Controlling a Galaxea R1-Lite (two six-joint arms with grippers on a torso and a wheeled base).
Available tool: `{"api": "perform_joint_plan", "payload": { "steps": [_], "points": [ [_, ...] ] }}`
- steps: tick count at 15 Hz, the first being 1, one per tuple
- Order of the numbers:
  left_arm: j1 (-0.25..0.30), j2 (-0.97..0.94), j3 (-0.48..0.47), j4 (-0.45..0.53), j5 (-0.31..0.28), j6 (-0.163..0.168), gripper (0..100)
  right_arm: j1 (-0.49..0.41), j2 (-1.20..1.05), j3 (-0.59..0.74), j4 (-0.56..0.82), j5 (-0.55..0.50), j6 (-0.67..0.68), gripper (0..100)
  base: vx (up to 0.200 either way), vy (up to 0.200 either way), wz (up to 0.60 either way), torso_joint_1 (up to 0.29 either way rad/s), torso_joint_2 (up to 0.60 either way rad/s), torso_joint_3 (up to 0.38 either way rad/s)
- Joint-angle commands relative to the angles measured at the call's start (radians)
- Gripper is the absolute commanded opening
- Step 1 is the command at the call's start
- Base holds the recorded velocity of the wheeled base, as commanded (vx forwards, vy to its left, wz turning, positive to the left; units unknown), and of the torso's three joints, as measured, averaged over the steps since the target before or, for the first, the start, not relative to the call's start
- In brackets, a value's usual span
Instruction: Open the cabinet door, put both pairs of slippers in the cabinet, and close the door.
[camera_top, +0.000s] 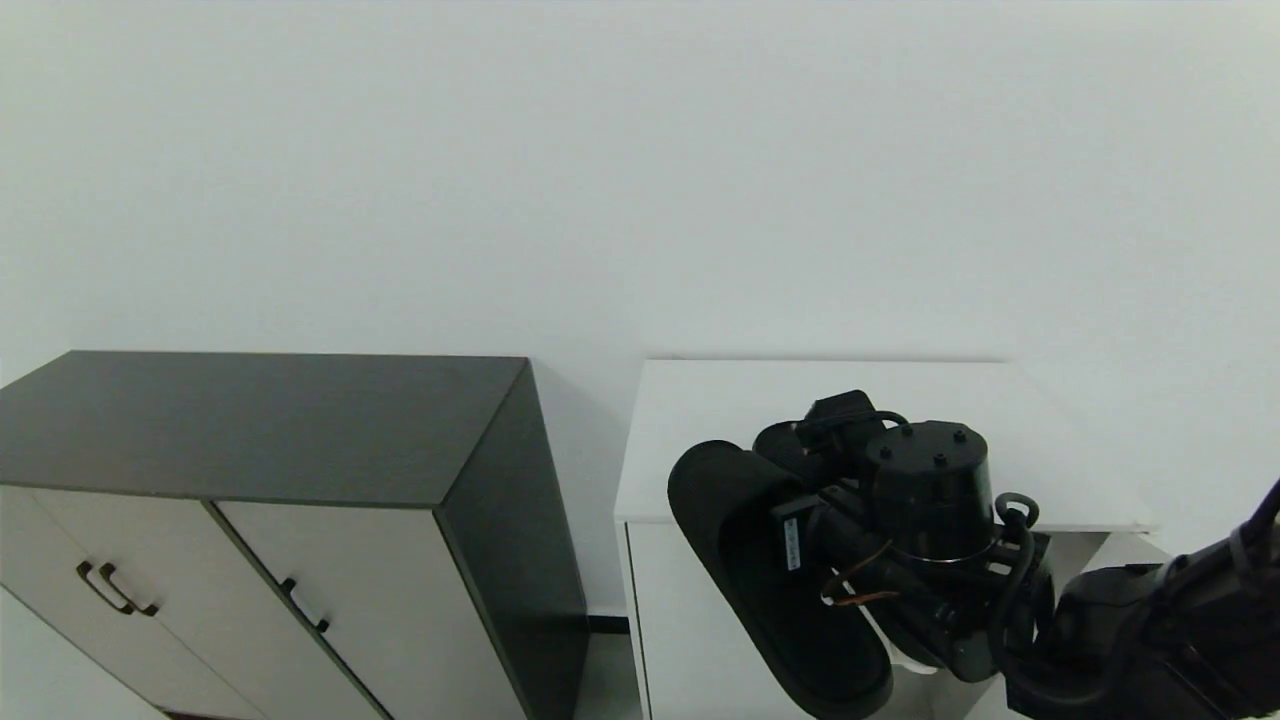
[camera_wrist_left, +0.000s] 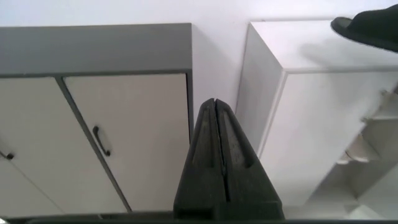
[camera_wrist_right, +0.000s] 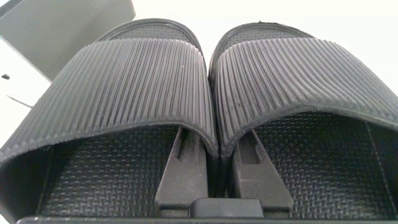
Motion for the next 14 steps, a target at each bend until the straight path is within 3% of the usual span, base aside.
{"api": "perform_joint_plan", "payload": {
  "steps": [1,8,14],
  "points": [
    [0.0,0.0,0.0,0.0,0.0,0.0,0,0.001,0.006,0.001,0.0,0.0,0.0,0,-0.2,0.0,0.0,-0.007,0.0,0.007],
    [0.0,0.0,0.0,0.0,0.0,0.0,0,0.006,0.008,0.005,0.0,-0.005,0.002,0,-0.2,0.0,0.0,0.004,0.0,0.002],
    [0.0,0.0,0.0,0.0,0.0,-0.002,0,0.007,0.009,0.008,-0.016,-0.006,0.0,0,0.0,0.0,0.0,0.0,0.0,0.0]
  ]
}}
